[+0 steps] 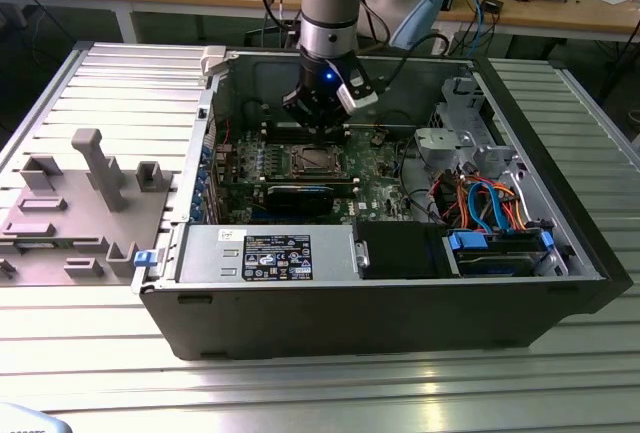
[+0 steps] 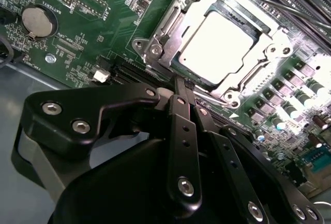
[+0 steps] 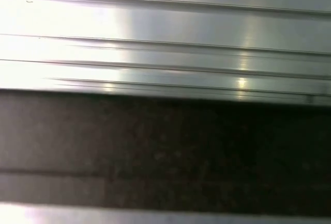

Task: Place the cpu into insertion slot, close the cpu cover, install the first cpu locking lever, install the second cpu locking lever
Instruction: 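Install the first cpu locking lever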

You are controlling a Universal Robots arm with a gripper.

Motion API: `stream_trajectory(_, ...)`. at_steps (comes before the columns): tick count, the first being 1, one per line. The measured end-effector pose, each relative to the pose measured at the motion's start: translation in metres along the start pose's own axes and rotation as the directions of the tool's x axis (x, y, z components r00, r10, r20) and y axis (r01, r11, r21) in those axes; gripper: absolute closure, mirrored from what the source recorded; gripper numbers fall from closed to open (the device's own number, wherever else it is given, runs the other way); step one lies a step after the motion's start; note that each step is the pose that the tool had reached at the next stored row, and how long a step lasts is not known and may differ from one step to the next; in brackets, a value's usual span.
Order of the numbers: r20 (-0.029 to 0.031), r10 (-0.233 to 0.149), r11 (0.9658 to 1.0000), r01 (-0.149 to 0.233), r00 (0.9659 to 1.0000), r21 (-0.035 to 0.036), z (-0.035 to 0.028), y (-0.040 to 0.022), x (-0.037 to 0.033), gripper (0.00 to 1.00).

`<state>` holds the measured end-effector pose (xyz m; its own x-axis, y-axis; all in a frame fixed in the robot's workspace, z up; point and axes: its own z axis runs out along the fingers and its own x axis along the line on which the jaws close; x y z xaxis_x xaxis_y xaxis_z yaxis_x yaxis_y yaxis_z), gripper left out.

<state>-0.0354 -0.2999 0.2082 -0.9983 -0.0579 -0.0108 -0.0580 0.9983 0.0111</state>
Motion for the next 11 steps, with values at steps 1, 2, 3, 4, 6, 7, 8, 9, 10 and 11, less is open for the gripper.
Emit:
stream_trajectory(1,0.0001,0.000,1.0000,0.000,1.0000,-0.0001,0.0003,0.0000,-0.0004,0.89)
stream_trajectory(2,0.0000,0.000,1.0000,0.000,1.0000,-0.0002,0.0006,0.0000,-0.0008,0.89)
stream_trajectory(3,-0.0001,0.000,1.0000,0.000,1.0000,-0.0001,0.0007,-0.0001,-0.0011,0.89)
stream_trajectory(4,0.0000,0.000,1.0000,0.000,1.0000,-0.0002,0.0008,-0.0001,-0.0012,0.89)
stream_trajectory(6,0.0000,0.000,1.0000,0.000,1.0000,-0.0002,0.0011,-0.0001,-0.0016,0.89)
stream_trajectory(7,-0.0001,0.000,1.0000,0.000,1.0000,-0.0002,0.0011,-0.0001,-0.0019,0.89)
stream_trajectory(8,-0.0001,0.000,1.0000,0.000,1.0000,-0.0002,0.0011,-0.0002,-0.0020,0.89)
stream_trajectory(9,0.0000,0.000,1.0000,0.000,1.0000,-0.0002,0.0012,-0.0002,-0.0022,0.89)
stream_trajectory(10,0.0000,0.000,1.0000,0.000,1.0000,-0.0003,0.0012,-0.0002,-0.0024,0.89)
stream_trajectory(11,0.0000,0.000,1.0000,0.000,1.0000,-0.0003,0.0012,-0.0002,-0.0025,0.89)
